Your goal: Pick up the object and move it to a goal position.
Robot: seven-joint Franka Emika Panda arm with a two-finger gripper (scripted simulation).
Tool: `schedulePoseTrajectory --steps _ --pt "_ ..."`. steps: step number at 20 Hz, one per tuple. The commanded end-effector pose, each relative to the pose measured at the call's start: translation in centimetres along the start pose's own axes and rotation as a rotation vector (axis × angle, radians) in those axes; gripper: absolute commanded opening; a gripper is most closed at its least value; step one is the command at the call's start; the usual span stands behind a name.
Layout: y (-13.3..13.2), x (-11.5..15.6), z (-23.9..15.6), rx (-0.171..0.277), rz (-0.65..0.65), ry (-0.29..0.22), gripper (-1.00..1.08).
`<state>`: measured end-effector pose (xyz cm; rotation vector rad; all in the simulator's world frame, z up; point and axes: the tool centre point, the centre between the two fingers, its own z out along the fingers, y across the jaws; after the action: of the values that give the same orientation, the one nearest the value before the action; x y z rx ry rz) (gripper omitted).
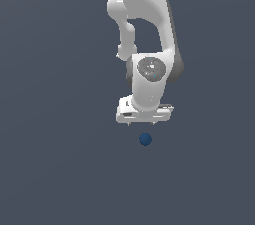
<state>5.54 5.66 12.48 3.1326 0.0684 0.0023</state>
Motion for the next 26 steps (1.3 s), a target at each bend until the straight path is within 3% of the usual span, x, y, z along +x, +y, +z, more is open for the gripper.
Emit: schedulePoseTrajectory --steps 1,11,19,26 --pt "-0.8 1.0 1.2 0.002 0.001 0.0 1.0" --pt "-2.5 3.1 4.1 0.007 0.004 -0.001 1.0" --pt "-2.6 3.1 4.7 0.008 0.003 -0.002 1.0" --pt "-2.7 3.1 8.1 0.008 0.004 -0.002 1.0"
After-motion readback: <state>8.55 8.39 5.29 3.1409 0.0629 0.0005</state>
